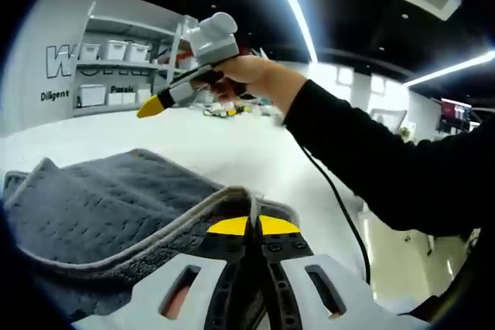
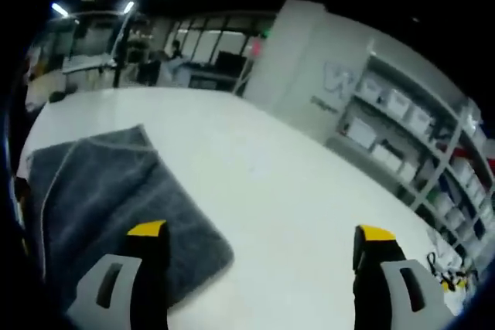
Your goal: Open the folded towel by lifting each exposed corner and separating the folded layers until the towel lies flat within the target outline without major curled edges
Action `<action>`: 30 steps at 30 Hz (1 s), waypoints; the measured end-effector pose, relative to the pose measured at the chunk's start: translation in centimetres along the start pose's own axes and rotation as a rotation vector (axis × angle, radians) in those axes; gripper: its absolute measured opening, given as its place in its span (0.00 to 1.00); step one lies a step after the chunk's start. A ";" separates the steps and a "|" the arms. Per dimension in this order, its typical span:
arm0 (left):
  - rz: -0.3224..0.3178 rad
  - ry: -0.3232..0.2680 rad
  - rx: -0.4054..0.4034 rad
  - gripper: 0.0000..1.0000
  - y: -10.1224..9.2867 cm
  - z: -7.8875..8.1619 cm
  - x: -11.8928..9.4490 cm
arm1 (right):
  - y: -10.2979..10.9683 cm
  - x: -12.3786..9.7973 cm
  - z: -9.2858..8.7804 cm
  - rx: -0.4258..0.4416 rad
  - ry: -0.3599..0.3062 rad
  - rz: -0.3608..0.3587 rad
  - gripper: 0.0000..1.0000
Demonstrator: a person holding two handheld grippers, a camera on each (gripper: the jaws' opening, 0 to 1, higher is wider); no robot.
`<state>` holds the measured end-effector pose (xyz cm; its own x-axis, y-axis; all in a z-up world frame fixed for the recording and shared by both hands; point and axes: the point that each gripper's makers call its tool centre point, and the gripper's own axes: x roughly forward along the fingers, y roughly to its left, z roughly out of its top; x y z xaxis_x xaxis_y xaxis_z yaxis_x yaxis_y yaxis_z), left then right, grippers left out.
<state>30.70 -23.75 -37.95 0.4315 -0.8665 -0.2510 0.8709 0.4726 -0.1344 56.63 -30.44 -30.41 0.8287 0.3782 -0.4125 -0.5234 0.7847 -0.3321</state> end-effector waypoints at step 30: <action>0.060 -0.054 0.006 0.02 1.1 0.9 -2.6 | 4.6 -0.7 3.0 0.068 0.157 -0.069 1.00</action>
<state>30.74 -21.09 -36.56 0.4949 -0.8442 -0.2059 0.8445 0.5231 -0.1149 54.28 -25.62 -29.08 0.8180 0.2454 -0.5202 -0.4477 0.8394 -0.3080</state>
